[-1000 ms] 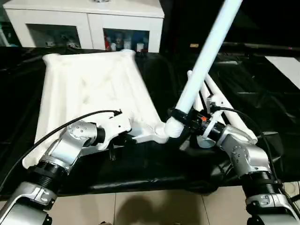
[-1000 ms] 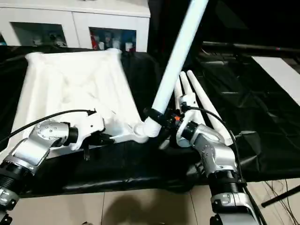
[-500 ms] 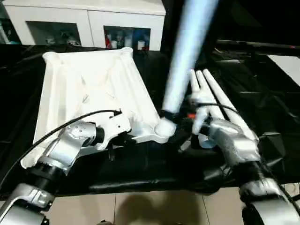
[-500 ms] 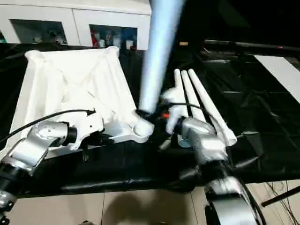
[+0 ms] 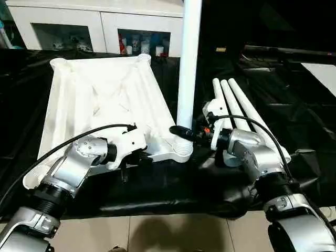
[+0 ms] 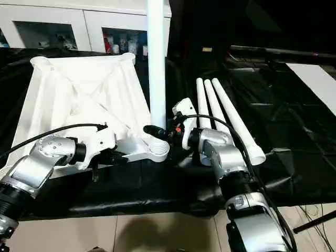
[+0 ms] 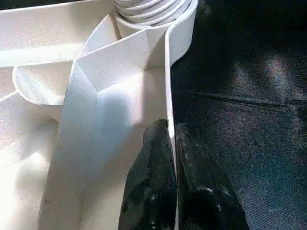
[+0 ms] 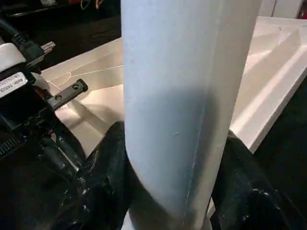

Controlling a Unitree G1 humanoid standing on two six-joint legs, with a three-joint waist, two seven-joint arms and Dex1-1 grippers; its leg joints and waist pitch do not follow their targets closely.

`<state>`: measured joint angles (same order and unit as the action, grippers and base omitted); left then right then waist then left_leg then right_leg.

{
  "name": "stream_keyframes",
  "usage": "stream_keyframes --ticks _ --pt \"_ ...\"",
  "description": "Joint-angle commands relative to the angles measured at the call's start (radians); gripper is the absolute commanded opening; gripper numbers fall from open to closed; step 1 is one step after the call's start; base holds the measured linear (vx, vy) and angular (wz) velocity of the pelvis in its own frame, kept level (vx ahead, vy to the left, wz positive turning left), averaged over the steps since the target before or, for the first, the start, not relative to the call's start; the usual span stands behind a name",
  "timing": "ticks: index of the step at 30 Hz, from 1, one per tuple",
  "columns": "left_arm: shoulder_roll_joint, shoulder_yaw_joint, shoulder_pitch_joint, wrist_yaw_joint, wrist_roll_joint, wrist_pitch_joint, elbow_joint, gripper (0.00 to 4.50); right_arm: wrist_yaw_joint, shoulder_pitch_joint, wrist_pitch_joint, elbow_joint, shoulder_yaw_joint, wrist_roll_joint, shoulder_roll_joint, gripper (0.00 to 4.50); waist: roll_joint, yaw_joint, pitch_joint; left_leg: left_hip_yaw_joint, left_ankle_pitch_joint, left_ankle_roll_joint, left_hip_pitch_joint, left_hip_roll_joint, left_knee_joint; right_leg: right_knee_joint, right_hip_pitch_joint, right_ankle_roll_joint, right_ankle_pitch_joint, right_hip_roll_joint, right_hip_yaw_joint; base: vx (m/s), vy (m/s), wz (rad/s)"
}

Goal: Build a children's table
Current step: Insert table leg to table base

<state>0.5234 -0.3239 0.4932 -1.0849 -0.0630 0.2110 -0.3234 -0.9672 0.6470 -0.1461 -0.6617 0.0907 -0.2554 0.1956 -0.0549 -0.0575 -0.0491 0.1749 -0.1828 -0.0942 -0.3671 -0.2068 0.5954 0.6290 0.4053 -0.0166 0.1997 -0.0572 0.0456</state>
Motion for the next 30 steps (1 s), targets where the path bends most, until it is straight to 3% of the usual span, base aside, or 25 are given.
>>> stream_keyframes --ticks 1,12,18,19,20,24,30 --pt "-0.005 0.001 -0.004 0.006 0.002 -0.015 0.041 0.00 -0.003 -0.011 -0.014 -0.034 0.002 0.010 -0.002 1.84 0.009 -0.003 0.063 -0.001 -0.132 0.037 0.011 -0.026 -0.069 -0.060 -0.055 -0.240 0.048 -0.073 -0.044 0.000 0.000 0.00" --pt "-0.012 0.002 0.000 0.022 0.002 -0.017 0.032 0.00 0.034 -0.055 0.012 -0.096 -0.078 -0.043 -0.029 1.84 0.010 -0.004 0.064 -0.001 -0.135 0.035 0.012 -0.026 -0.069 -0.060 -0.055 -0.246 0.042 -0.073 -0.044 0.000 0.000 0.00" --pt "-0.020 0.002 0.009 0.029 0.001 -0.020 0.022 0.00 0.044 -0.094 0.056 -0.108 -0.087 -0.032 -0.038 1.84 0.010 -0.005 0.064 -0.001 -0.137 0.037 0.012 -0.026 -0.069 -0.060 -0.054 -0.246 0.035 -0.073 -0.043 0.000 0.000 0.00" --pt "-0.020 0.002 0.012 0.030 0.001 -0.021 0.019 0.00 0.047 -0.100 0.063 -0.109 -0.089 -0.031 -0.041 1.84 0.017 -0.006 0.063 -0.002 -0.148 0.033 0.013 -0.026 -0.071 -0.062 -0.054 -0.245 0.049 -0.073 -0.043 0.000 0.000 0.00" --pt "-0.021 0.002 0.014 0.030 0.000 -0.022 0.017 0.00 0.048 -0.104 0.068 -0.109 -0.090 -0.030 -0.043 1.84 0.014 -0.005 0.063 -0.002 -0.157 0.029 0.013 -0.026 -0.071 -0.063 -0.055 -0.243 0.059 -0.073 -0.043 0.000 0.000 0.00" --pt "-0.025 0.001 0.023 0.033 -0.001 -0.025 0.009 0.00 0.061 -0.128 0.103 -0.101 -0.092 -0.028 -0.054 1.84 0.020 -0.006 0.063 -0.003 -0.169 0.020 0.015 -0.027 -0.072 -0.063 -0.053 -0.241 0.064 -0.073 -0.044 0.000 0.000 0.00" --pt "-0.030 0.000 0.035 0.032 -0.005 -0.030 -0.003 0.00 0.062 -0.171 0.141 -0.074 -0.090 -0.028 -0.068 1.84 0.021 -0.007 0.063 -0.004 -0.182 0.019 0.015 -0.026 -0.074 -0.065 -0.054 -0.241 0.058 -0.071 -0.043 0.000 0.000 0.00"
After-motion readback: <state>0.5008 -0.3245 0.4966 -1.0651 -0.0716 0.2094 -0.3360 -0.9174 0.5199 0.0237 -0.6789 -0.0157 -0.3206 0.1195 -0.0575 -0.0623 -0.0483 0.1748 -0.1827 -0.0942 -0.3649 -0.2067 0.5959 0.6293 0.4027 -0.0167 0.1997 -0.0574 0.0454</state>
